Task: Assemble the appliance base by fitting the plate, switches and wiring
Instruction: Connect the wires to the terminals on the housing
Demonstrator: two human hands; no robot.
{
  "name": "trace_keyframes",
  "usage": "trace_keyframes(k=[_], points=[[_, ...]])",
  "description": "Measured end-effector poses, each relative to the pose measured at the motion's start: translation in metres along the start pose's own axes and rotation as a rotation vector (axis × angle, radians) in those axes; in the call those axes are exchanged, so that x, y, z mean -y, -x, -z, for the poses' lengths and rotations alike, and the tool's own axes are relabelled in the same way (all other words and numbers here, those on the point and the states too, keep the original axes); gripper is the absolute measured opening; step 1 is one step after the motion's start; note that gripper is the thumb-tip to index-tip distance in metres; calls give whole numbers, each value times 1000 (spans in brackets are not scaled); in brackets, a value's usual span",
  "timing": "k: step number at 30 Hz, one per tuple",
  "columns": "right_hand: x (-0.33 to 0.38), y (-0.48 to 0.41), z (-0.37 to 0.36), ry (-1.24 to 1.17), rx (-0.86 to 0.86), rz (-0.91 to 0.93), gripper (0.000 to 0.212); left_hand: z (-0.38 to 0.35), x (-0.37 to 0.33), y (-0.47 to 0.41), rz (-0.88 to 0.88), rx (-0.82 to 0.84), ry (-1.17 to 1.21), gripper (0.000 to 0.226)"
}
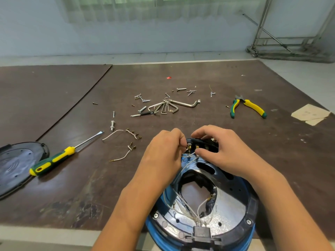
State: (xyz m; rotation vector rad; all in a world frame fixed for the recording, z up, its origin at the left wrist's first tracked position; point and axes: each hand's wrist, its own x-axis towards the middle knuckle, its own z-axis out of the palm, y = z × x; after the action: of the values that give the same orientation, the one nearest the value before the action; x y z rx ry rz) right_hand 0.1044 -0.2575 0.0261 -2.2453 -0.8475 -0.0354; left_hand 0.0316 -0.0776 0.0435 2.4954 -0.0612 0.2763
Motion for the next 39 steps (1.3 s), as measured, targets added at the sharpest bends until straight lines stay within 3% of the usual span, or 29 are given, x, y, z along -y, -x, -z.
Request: trace_keyframes(k=[10, 25, 39], points=[[-1, -2, -1, 57, 18, 6, 31, -1, 1, 5, -116, 6, -52, 29], [5, -2, -2, 83, 49, 18, 40, 1, 3, 2, 9, 43, 4, 29], [5, -3, -2, 88, 49, 5, 36, -4, 2, 2, -51, 14, -23, 33]])
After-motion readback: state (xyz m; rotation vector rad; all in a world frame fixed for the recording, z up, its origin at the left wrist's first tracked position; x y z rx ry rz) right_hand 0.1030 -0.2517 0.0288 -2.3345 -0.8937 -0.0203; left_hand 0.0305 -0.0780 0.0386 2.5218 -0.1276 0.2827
